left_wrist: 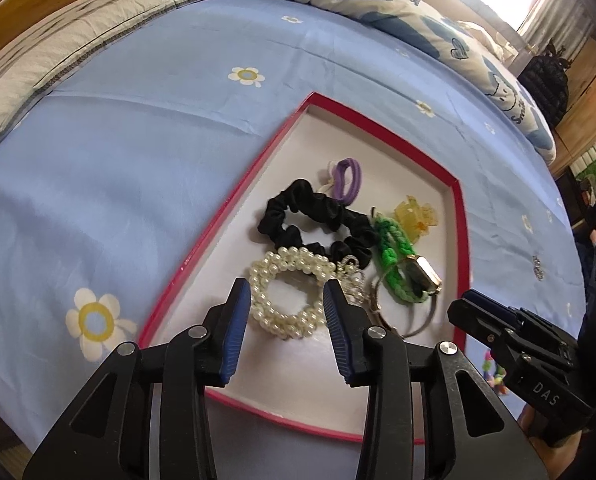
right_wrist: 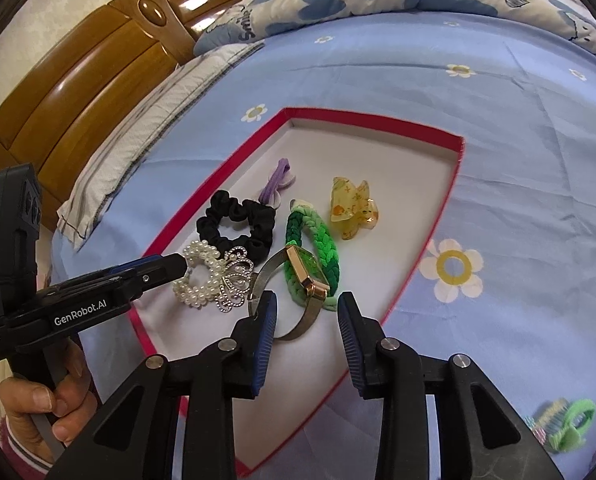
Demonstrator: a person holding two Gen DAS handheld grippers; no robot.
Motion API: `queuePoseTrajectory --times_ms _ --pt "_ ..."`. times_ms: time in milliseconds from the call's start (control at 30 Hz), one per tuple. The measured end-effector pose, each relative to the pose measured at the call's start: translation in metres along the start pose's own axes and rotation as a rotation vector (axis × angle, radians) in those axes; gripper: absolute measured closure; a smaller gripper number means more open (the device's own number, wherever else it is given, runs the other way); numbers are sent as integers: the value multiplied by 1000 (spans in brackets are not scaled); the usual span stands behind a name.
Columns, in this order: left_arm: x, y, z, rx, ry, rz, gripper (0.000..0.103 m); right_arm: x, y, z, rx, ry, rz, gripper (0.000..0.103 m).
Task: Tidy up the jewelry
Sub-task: 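Carry pearl bracelet and watch into the red tray and open both tools, then move the left tool to the green hair tie while the right tool reaches the beaded bracelet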
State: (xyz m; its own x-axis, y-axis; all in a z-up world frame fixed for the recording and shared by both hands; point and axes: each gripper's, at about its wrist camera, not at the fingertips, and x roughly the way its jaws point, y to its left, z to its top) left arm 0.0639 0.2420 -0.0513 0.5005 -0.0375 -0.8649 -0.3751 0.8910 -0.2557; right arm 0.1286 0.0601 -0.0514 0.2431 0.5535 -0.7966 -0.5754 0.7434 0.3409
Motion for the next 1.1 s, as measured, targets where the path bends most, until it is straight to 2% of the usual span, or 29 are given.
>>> queuePoseTrajectory --times_ms 500,1100 --pt "-18 -56 -20 86 2 -75 66 -54 -24 -26 57 -72 -15 67" --pt "-17 -144 -48 250 42 -152 64 -119 -107 -72 211 -148 -119 64"
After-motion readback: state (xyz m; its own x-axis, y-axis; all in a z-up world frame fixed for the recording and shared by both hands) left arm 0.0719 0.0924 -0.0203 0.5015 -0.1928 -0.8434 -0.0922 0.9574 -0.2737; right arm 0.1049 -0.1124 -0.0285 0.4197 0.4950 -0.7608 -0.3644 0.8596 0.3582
